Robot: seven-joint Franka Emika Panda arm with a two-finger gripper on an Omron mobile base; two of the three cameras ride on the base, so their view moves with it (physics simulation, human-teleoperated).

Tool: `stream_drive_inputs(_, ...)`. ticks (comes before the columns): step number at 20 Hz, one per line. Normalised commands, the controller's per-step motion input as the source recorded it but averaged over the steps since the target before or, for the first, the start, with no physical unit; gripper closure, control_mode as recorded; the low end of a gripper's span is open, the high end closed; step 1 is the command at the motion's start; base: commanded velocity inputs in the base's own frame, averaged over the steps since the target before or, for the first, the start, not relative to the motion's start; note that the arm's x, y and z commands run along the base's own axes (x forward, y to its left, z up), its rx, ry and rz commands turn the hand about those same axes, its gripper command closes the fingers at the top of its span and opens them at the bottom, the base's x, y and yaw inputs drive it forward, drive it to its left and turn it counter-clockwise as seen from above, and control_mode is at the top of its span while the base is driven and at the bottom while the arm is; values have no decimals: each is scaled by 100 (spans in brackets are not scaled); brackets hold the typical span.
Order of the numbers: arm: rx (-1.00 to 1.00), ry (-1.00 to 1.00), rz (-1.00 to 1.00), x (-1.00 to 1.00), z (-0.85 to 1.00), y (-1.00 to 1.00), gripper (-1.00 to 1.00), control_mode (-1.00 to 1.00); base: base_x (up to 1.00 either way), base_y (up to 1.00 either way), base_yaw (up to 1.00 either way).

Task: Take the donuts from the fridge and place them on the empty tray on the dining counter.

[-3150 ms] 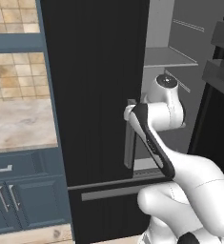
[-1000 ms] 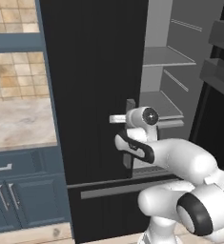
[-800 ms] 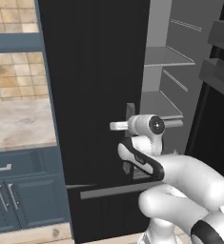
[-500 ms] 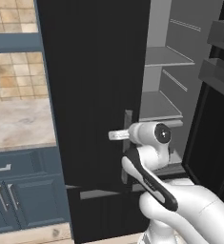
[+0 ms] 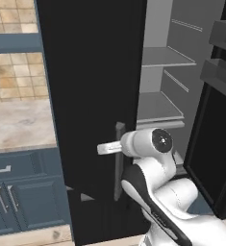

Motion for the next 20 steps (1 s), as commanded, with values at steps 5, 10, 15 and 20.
stream_drive_inputs(5,3,2,0,-93,45,19,-100,-100,0,0,0)
stream_drive_inputs(10,19,-2,-1,-100,69,-96,-100,-100,0,0,0)
stream_drive_inputs(15,22,1,-3,-74,56,-100,-100,-100,0,0,0)
stream_drive_inputs(20,0,0,-22,14,3,-97,-100,-100,0,0,0)
